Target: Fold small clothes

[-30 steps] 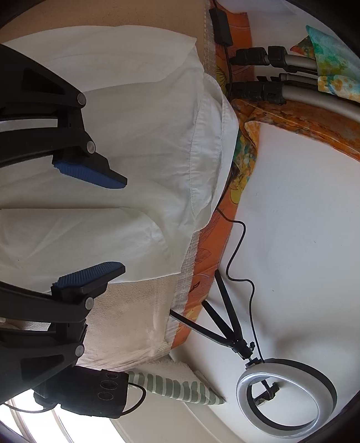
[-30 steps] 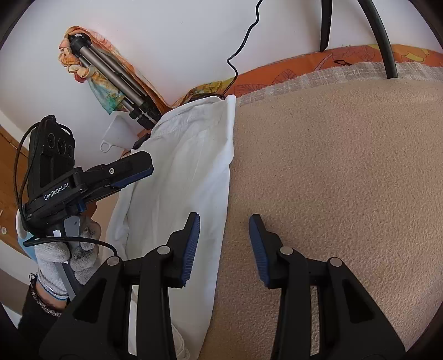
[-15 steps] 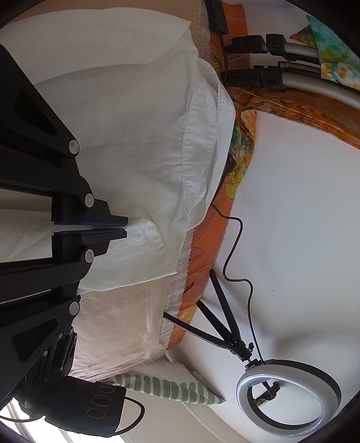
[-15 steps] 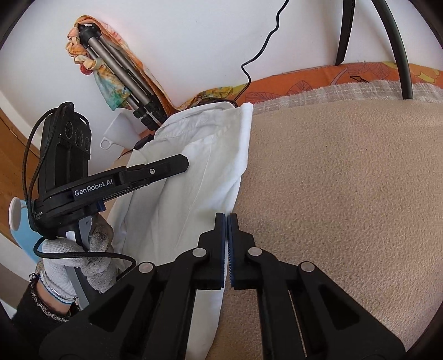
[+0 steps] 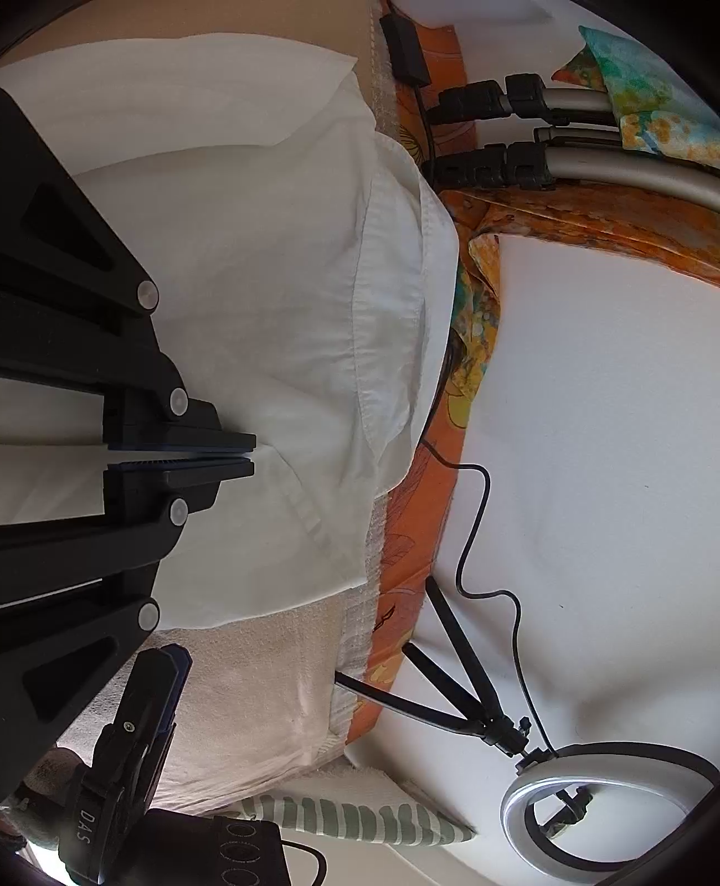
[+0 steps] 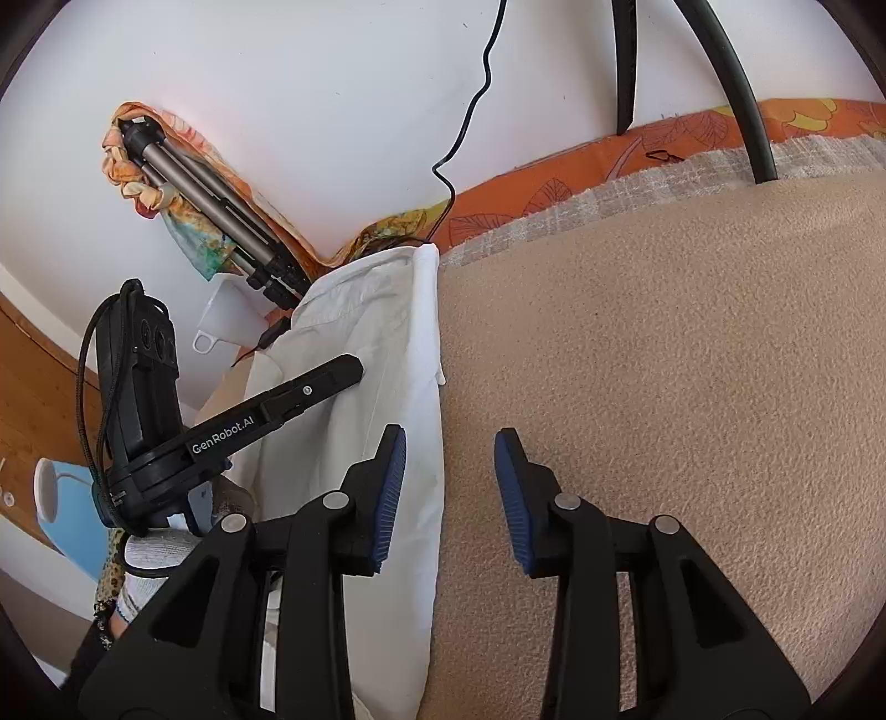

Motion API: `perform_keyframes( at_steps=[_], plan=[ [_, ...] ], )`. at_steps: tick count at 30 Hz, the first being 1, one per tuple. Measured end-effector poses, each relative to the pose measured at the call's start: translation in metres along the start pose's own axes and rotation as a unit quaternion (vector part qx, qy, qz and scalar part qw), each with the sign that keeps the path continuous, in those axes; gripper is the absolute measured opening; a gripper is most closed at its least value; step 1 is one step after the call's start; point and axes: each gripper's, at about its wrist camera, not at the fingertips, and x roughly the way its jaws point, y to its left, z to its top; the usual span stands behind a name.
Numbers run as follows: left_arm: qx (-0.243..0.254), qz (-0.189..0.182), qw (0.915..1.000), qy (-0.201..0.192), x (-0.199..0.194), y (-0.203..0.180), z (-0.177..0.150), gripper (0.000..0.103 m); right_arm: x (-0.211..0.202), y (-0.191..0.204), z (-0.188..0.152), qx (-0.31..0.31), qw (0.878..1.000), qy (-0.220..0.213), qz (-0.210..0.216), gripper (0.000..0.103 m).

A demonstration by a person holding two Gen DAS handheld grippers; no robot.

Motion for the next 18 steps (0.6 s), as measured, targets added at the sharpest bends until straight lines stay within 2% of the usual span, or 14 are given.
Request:
perform_keyframes(
  at_steps=[2,5,6,7,8,9,10,12,14,16,18],
  plan=[
    [0.006,0.002,1.0000,0.001,0.001,-0.003,0.000,0.000,0.012,0.004,0.003,0.000,1.000,0.014,0.006,0.036],
    [0.008,0.004,0.9999,0.005,0.003,-0.004,-0.001,0.000,0.010,0.017,0.007,-0.018,1.000,-0.013,0.008,0.036],
    [0.005,0.003,1.0000,0.006,0.003,-0.004,-0.001,0.000,0.013,0.022,0.010,-0.030,0.999,-0.013,0.001,0.036],
    [0.004,0.002,1.0000,0.006,0.002,-0.003,0.000,0.000,0.019,0.024,0.014,-0.038,0.999,-0.004,-0.014,0.031],
    [0.003,0.001,1.0000,0.005,0.000,-0.003,0.000,0.005,0.028,0.025,0.017,-0.042,0.998,0.009,-0.034,0.006],
    [0.006,0.002,1.0000,0.001,-0.005,-0.004,0.001,0.012,0.036,0.024,0.019,-0.044,0.997,0.023,-0.057,0.005],
    [0.011,0.006,0.9999,-0.004,-0.012,-0.006,0.003,0.015,0.040,0.022,0.021,-0.043,0.996,0.026,-0.077,0.001],
    [0.014,0.007,0.9996,-0.025,-0.036,-0.004,0.006,0.025,0.039,0.024,0.024,-0.052,0.993,0.020,-0.104,0.001],
    [0.011,0.000,0.9989,-0.046,-0.067,0.004,0.009,0.028,0.037,0.026,0.026,-0.067,0.987,0.012,-0.147,0.001],
    [0.012,-0.002,0.9981,-0.060,-0.098,0.017,0.012,0.037,0.028,0.019,0.029,-0.061,0.990,0.010,-0.129,0.001],
    [0.020,0.006,0.9976,-0.065,-0.122,0.034,0.015,0.050,0.014,0.014,0.034,-0.055,0.995,0.003,-0.087,0.007]
  ],
)
